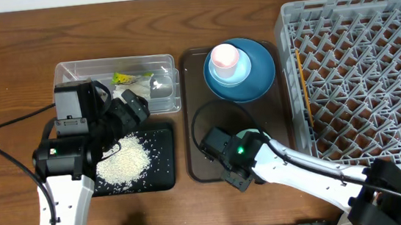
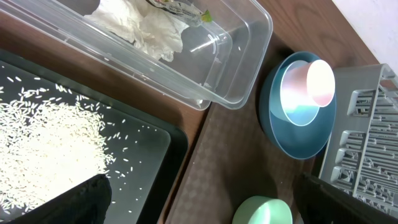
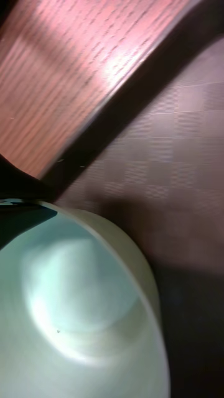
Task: Sort waste into correct bins and load items into the dishwasher rack
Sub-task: 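Lift the mint-green bowl with the right gripper off the brown tray, then carry the bowl to the dish rack's back corner and release it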
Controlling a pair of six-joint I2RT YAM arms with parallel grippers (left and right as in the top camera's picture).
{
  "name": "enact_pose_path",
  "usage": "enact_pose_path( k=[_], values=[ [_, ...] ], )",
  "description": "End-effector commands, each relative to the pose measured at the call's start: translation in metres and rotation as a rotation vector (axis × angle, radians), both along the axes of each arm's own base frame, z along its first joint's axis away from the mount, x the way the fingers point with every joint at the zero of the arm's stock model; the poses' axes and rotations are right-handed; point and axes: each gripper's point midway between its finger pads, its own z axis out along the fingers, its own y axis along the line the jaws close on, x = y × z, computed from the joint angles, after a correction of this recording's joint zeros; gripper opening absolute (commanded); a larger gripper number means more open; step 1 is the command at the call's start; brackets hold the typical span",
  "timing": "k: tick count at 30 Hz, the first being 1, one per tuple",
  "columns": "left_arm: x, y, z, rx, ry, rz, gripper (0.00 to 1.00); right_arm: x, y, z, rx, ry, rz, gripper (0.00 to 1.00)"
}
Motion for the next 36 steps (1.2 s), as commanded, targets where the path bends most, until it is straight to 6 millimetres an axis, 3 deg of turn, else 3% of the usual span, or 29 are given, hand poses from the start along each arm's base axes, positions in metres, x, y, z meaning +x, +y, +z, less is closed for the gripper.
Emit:
enact_pose_path(
  k=[1,13,18,25,31,36],
  values=[
    [0.002,0.002,0.003,0.012,-0.012,-0.002,0.96,-0.002,0.006,-0.004,0.009,-0.002,0.016,0.01],
    [0.002,0.002,0.003,0.012,-0.012,-0.002,0.96,0.009,0.020,0.000,0.073,-0.048,-0.025,0.01],
    [0.002,0.002,0.003,0.012,-0.012,-0.002,0.96,0.027,0.037,0.015,0.149,-0.088,-0.105,0.01],
    [0.002,0.002,0.003,0.012,-0.012,-0.002,0.96,0.065,0.037,0.075,0.296,-0.098,-0.212,0.01],
    [0.002,0.002,0.003,0.012,-0.012,-0.002,0.96,0.121,0.010,0.140,0.494,-0.140,-0.324,0.01],
    [0.002,0.002,0.003,0.012,-0.012,-0.002,0.96,0.179,-0.032,0.193,0.765,-0.198,-0.380,0.01]
  ],
)
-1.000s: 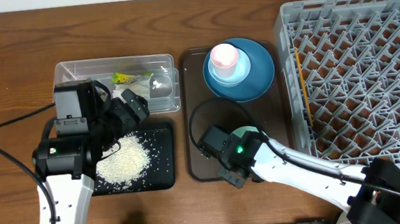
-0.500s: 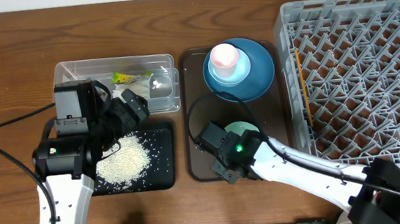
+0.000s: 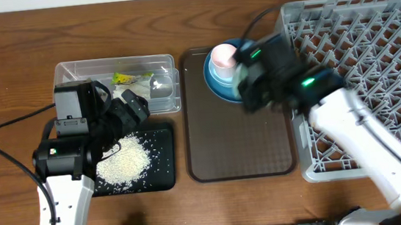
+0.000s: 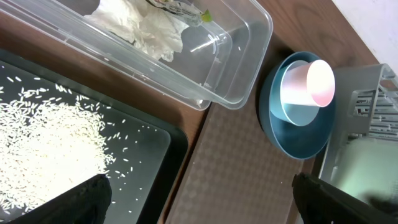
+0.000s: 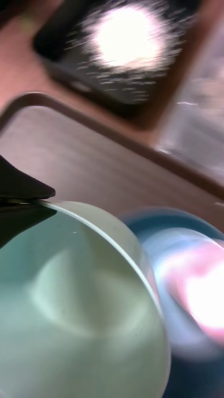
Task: Sort waste into correct bins and load items into the dishwasher rack
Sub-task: 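Carry the bowl to the dish rack's back corner and release it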
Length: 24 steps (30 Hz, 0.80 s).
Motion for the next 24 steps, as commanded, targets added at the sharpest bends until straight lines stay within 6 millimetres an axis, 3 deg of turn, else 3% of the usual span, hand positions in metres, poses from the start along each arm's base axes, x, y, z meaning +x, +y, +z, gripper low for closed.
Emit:
enact_pose_path(
  k=[1,7,10,13,16,21,24],
  values=[
    [0.002,0.002,0.003,0.012,-0.011,-0.003,0.96,0.027,-0.023,0.044,0.224,-0.075,0.035,0.01],
    [0.002,0.002,0.003,0.012,-0.011,-0.003,0.96,0.079,-0.106,0.094,0.490,-0.275,-0.004,0.01],
    [0.002,0.002,0.003,0.012,-0.011,-0.003,0.96,0.096,-0.142,0.098,0.526,-0.346,-0.022,0.01],
    [0.002,0.002,0.003,0.012,-0.011,-0.003,0.96,0.111,-0.168,0.086,0.537,-0.362,-0.054,0.01],
    [0.002,0.002,0.003,0.012,-0.011,-0.003,0.96,0.121,-0.176,0.072,0.599,-0.366,-0.004,0.01],
    [0.002,0.002,0.003,0.012,-0.011,-0.003,0.96,0.131,-0.173,0.053,0.744,-0.365,0.139,0.01],
    [0.002,0.002,0.003,0.012,-0.011,-0.003,0.96,0.142,-0.175,0.033,0.779,-0.337,0.131,0.01]
  ],
)
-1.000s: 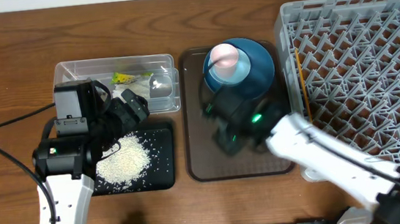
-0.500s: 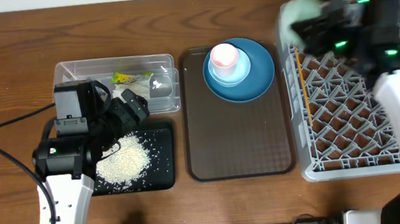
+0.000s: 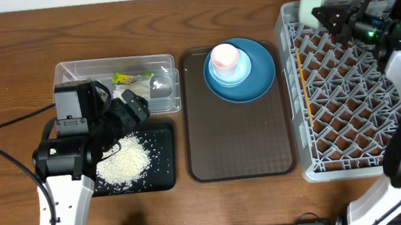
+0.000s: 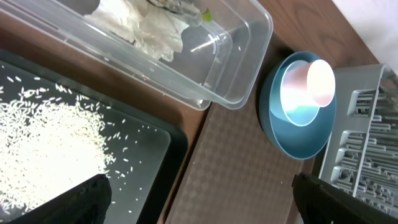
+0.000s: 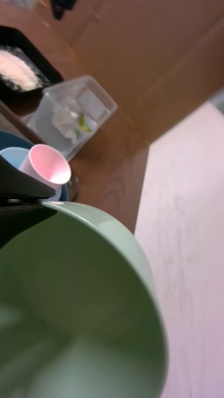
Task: Sort waste into correct bins and load items into the dishwasher rack
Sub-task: 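Carry the bowl to the dish rack's back corner and release it, then move the right gripper back to the blue bowl stack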
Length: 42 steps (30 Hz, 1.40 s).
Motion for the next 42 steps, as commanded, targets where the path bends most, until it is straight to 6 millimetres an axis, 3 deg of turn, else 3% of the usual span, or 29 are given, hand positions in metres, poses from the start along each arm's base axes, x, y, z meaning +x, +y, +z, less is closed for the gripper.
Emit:
enact_pose_path(
  k=[1,7,32,42],
  values=[
    [0.002,0.002,0.003,0.013,-0.012,-0.003,0.96,-0.005,0.005,-0.010,0.096,0.064,0.094,0.01],
    [0.002,0.002,0.003,0.013,-0.012,-0.003,0.96,0.005,0.000,-0.047,0.122,0.133,0.081,0.01],
    [0.002,0.002,0.003,0.013,-0.012,-0.003,0.96,-0.013,-0.065,-0.076,0.252,0.393,-0.074,0.01],
    [0.002,0.002,0.003,0.013,-0.012,-0.003,0.96,-0.030,-0.083,-0.119,0.166,0.544,-0.201,0.02]
  ],
)
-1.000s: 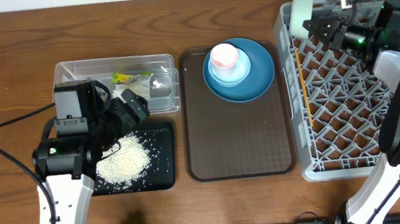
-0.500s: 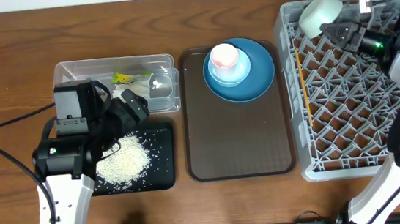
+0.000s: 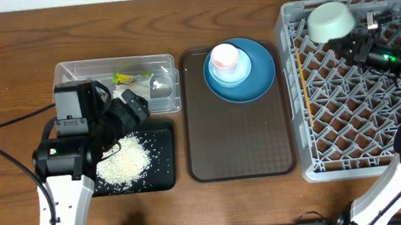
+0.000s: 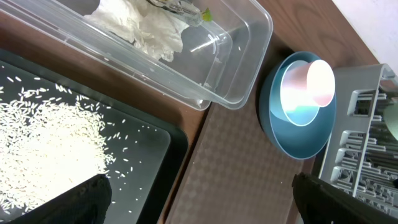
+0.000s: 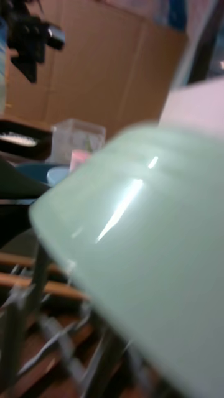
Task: Sort waste into correct bins and load items into the dishwasher rack
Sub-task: 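Move the right gripper back to the blue bowl stack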
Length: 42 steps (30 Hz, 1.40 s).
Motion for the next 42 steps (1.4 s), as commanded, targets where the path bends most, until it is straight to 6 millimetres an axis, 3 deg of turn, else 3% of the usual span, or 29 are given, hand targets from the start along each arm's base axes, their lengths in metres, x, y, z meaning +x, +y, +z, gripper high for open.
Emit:
enact_pose_path(
  k=[1,6,14,21,25,28,31,35,38,42],
  values=[
    [0.002,0.002,0.003,0.012,-0.011,-0.003,0.96,-0.002,-0.019,-0.024,-0.125,0.027,-0.055,0.01],
    [0.002,0.002,0.003,0.012,-0.011,-0.003,0.96,-0.013,-0.021,-0.038,-0.164,0.086,-0.053,0.02],
    [0.002,0.002,0.003,0.012,-0.011,-0.003,0.96,-0.022,-0.020,-0.038,-0.143,0.132,-0.052,0.03],
    [0.002,0.002,0.003,0.012,-0.011,-0.003,0.96,-0.024,-0.019,0.001,-0.236,0.076,-0.072,0.02],
    [0.002,0.002,0.003,0.012,-0.011,-0.003,0.96,-0.030,-0.021,0.024,-0.453,0.093,-0.133,0.02],
    [0.002,0.002,0.003,0.012,-0.011,-0.003,0.96,-0.036,-0.011,0.048,-0.632,0.077,-0.167,0.03],
    [0.002,0.002,0.003,0.012,-0.011,-0.003,0.96,-0.041,0.014,0.073,-0.780,0.026,-0.168,0.04],
    [0.002,0.002,0.003,0.012,-0.012,-0.003,0.96,-0.054,0.072,0.095,-0.920,-0.054,-0.096,0.11],
    [0.002,0.002,0.003,0.012,-0.011,-0.003,0.96,-0.064,0.117,0.093,-0.969,-0.094,0.000,0.24],
    [0.002,0.002,0.003,0.012,-0.011,-0.003,0.96,-0.084,0.175,0.078,-0.992,-0.132,0.181,0.33]
  ],
)
